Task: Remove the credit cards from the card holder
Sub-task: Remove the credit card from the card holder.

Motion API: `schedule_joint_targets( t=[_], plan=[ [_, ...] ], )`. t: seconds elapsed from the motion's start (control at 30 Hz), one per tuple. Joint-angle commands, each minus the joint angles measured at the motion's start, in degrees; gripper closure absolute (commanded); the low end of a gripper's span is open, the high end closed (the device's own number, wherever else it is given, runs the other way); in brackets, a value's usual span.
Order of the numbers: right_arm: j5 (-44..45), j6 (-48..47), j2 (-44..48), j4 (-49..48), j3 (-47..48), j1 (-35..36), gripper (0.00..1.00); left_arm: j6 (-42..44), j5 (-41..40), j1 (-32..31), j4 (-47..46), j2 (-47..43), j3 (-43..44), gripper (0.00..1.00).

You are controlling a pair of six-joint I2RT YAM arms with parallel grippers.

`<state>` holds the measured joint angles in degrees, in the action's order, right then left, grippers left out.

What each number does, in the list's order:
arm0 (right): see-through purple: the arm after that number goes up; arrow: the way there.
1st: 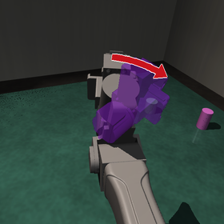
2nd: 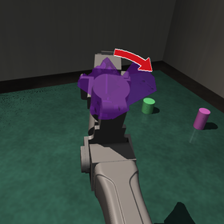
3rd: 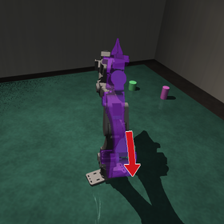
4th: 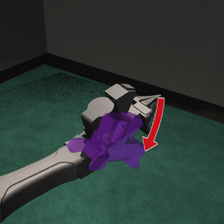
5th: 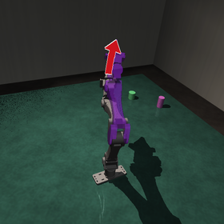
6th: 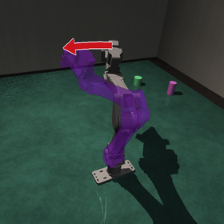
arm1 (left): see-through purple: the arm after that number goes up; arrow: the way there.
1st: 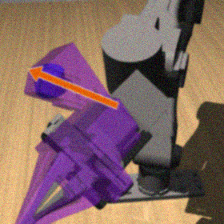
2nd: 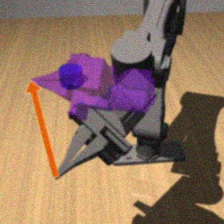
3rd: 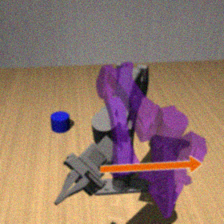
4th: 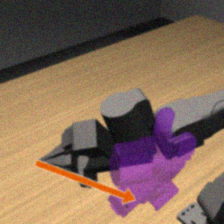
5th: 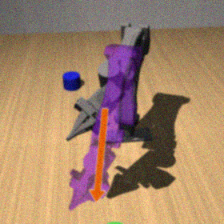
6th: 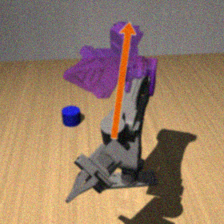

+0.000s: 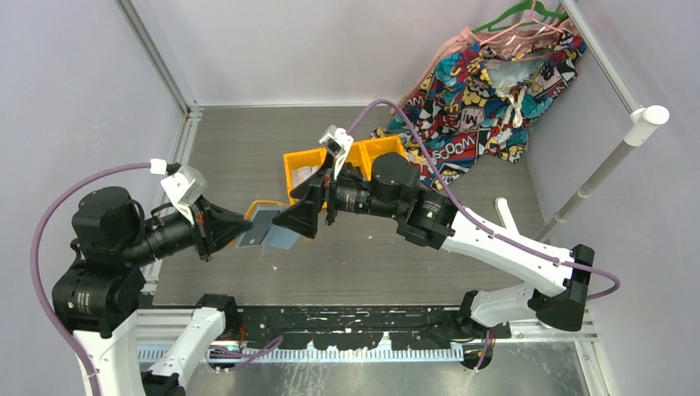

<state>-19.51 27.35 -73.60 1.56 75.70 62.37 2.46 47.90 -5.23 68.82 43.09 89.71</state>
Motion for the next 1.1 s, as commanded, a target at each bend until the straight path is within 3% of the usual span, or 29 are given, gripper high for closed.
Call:
schedule_joint_targets(
  t=[0.0,0.17,0.3,0.47,0.63,0.77,0.9,1.07],
  plan=[
    [9.62,-0.57,-0.82,-6.04,2.9,1.05,0.01,5.32,-3.69,0.14,-2.61,-0.8,1.47,1.0],
    [6.97,-1.45,-1.98,-4.0,3.8,1.34,0.01,4.92,-3.7,0.09,-2.59,-0.85,1.53,1.0],
    [5.16,-4.35,-2.31,2.93,5.77,1.27,0.01,4.22,-1.4,0.12,-1.07,0.39,3.01,1.0],
    [0.13,-5.73,-0.83,3.41,4.1,1.26,0.02,1.35,7.65,0.14,2.63,3.88,6.2,1.0],
    [-9.67,-4.29,2.84,-0.59,-0.33,0.97,0.11,-5.67,14.63,0.09,1.93,6.11,6.79,1.0],
    [-17.75,-0.15,4.03,-5.9,-1.76,0.85,0.27,-11.54,18.81,0.08,-1.26,6.76,4.53,1.0],
    [-21.15,3.81,3.01,-7.39,-0.72,0.9,0.62,-12.74,19.79,0.14,-1.74,7.01,2.52,1.0],
    [-21.21,4.8,2.8,-6.6,-0.29,0.91,0.87,-12.8,18.85,0.13,-2.89,6.26,0.38,0.98]
  ],
)
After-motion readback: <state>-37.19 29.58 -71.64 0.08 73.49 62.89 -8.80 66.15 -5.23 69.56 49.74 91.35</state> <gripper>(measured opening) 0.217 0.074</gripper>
